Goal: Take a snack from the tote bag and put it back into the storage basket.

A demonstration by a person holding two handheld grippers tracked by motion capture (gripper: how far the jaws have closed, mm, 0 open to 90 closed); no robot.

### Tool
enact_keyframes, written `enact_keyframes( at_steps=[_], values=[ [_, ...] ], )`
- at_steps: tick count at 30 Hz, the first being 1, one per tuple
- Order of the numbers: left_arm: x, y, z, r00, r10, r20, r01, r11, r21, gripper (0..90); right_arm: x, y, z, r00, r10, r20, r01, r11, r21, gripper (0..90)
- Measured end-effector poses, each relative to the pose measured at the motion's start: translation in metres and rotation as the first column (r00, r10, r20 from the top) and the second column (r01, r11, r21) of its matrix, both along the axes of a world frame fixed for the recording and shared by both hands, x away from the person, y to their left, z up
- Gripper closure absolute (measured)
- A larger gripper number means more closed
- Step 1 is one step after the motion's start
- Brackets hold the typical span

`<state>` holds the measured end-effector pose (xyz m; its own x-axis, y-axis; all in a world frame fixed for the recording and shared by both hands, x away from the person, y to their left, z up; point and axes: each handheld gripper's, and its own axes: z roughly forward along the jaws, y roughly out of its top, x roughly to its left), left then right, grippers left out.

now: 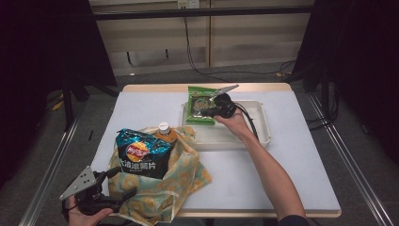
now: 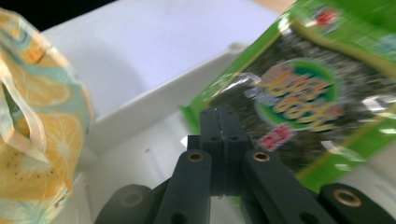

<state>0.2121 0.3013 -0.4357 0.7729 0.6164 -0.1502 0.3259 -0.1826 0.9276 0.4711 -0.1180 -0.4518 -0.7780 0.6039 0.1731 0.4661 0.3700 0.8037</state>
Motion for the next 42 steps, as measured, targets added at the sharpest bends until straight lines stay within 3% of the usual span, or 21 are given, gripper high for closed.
enact_keyframes(
  at_steps=[6, 10, 12, 20, 32, 42],
  values=[
    [-0.001, 0.000, 0.000, 1.0000, 0.005, 0.003, -0.005, 1.0000, 0.005, 6.1, 0.002, 0.017, -0.018, 0.9970, 0.055, -0.055, -0.059, 0.9961, -0.065, 90.0],
    [-0.001, 0.000, 0.001, 1.0000, 0.001, 0.003, -0.001, 1.0000, 0.002, 6.2, 0.007, 0.018, -0.025, 0.9968, 0.029, -0.075, -0.036, 0.9943, -0.100, 90.0],
    [0.000, 0.000, 0.001, 1.0000, 0.001, 0.004, -0.001, 1.0000, 0.003, 6.2, 0.010, 0.017, -0.029, 0.9961, 0.023, -0.085, -0.031, 0.9952, -0.093, 90.0],
    [-0.001, -0.002, 0.001, 0.9999, 0.003, 0.012, -0.003, 0.9997, 0.024, 6.2, 0.021, 0.020, -0.035, 0.9980, -0.036, -0.051, 0.031, 0.9942, -0.103, 90.0],
    [-0.001, -0.001, 0.001, 0.9999, -0.003, 0.012, 0.002, 0.9999, 0.011, 6.2, 0.032, 0.023, -0.039, 0.9927, -0.120, -0.013, 0.118, 0.9872, -0.107, 90.0],
    [-0.001, -0.001, 0.001, 0.9999, -0.001, 0.010, 0.001, 0.9999, 0.016, 6.2, 0.029, 0.025, -0.039, 0.9921, -0.124, -0.022, 0.121, 0.9871, -0.105, 83.5]
  ],
)
